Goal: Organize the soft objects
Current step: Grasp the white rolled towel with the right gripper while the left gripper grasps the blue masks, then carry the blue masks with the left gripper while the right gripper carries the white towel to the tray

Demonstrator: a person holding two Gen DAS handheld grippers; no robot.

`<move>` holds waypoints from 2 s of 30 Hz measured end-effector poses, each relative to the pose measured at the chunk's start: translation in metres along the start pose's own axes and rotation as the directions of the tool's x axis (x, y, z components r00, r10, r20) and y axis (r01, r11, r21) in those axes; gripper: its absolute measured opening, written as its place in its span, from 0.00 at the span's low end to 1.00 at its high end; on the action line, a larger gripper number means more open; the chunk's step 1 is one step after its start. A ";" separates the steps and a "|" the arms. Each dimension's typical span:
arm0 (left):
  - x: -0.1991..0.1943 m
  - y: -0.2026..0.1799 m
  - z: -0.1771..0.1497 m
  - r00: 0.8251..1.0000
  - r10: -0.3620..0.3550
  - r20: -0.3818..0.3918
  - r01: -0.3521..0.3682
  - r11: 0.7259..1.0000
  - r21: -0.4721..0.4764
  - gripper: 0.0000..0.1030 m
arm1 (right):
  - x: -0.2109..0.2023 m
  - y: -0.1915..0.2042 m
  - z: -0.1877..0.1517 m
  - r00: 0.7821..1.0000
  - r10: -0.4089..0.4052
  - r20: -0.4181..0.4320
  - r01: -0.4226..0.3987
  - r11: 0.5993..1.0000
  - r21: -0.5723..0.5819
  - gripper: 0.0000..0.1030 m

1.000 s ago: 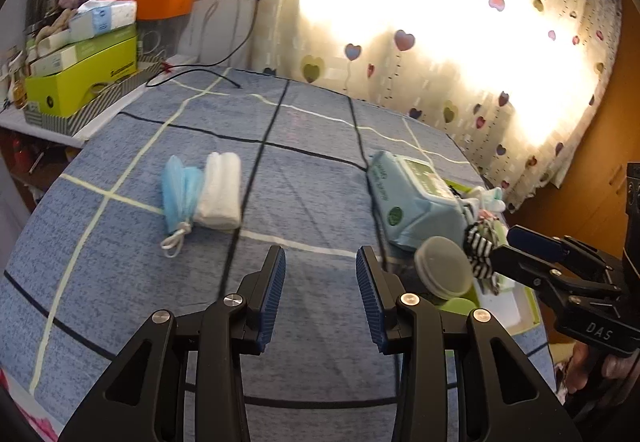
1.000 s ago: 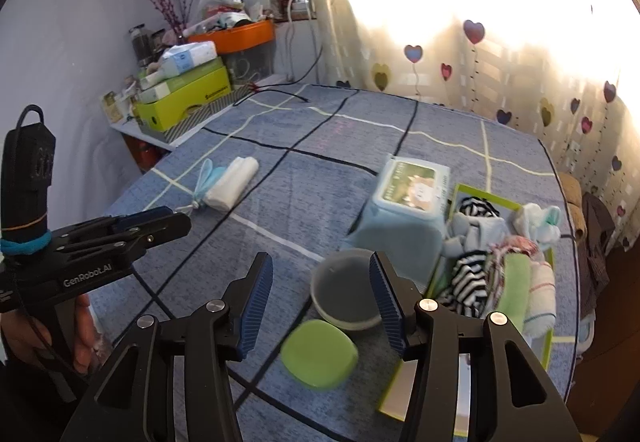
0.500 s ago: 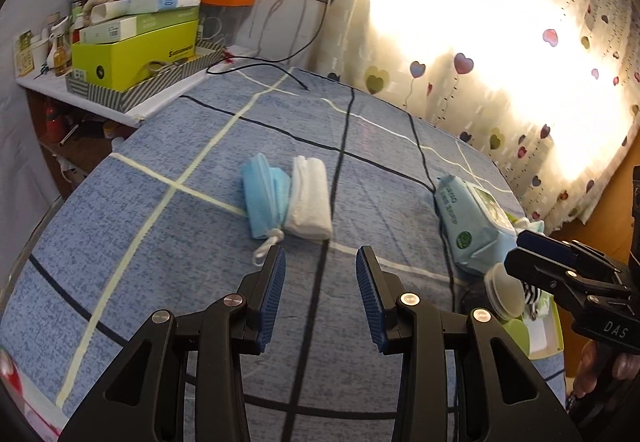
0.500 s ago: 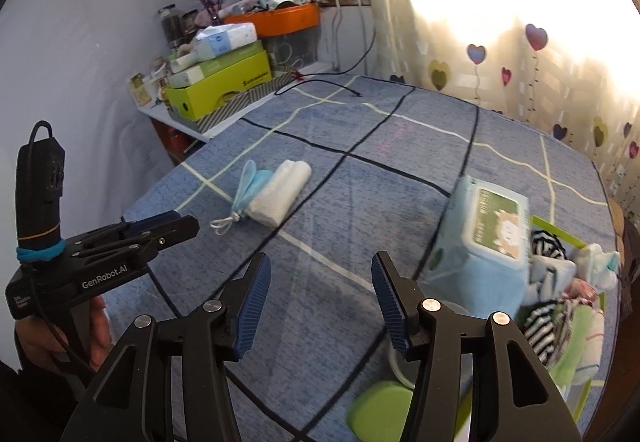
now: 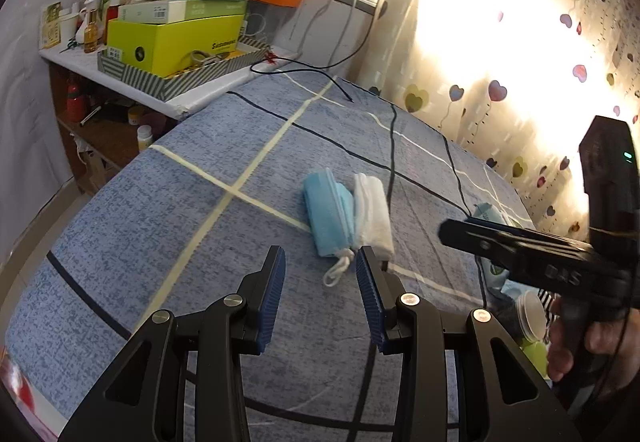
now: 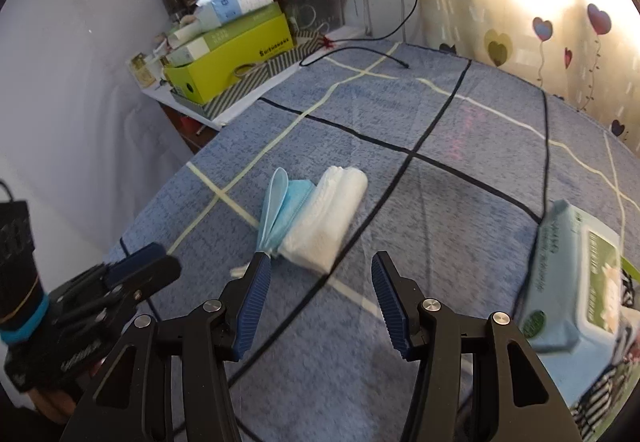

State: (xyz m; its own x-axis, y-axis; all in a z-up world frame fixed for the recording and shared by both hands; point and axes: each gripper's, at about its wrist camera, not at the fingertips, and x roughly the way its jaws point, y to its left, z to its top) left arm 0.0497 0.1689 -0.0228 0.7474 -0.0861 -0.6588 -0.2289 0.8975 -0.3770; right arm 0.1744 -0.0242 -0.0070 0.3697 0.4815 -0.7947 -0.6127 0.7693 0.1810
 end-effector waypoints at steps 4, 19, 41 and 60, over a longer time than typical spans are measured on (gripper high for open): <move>0.000 0.011 0.001 1.000 0.004 0.004 -0.004 1.000 -0.021 0.37 | 0.035 -0.003 0.016 0.999 0.024 -0.048 -0.021 0.999 0.050 0.51; 0.012 0.015 0.009 1.000 -0.004 -0.011 0.003 0.999 -0.040 0.37 | 0.087 -0.026 0.027 0.989 0.078 -0.124 -0.051 0.978 0.202 0.21; 0.110 -0.038 0.030 0.979 0.093 -0.179 -0.067 0.987 0.144 0.37 | -0.018 -0.044 0.008 0.994 0.099 0.049 -0.106 0.981 0.163 0.21; 0.098 -0.054 0.029 0.979 0.188 -0.075 -0.168 0.961 0.220 0.18 | -0.061 -0.047 -0.014 0.987 0.108 0.119 -0.124 0.983 0.139 0.20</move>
State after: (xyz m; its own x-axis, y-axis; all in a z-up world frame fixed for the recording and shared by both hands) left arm 0.1532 0.1250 -0.0477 0.6420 0.0523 -0.7649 -0.2083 0.9721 -0.1083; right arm 0.1711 -0.0953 0.0246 0.3817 0.6085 -0.6957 -0.5513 0.7541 0.3570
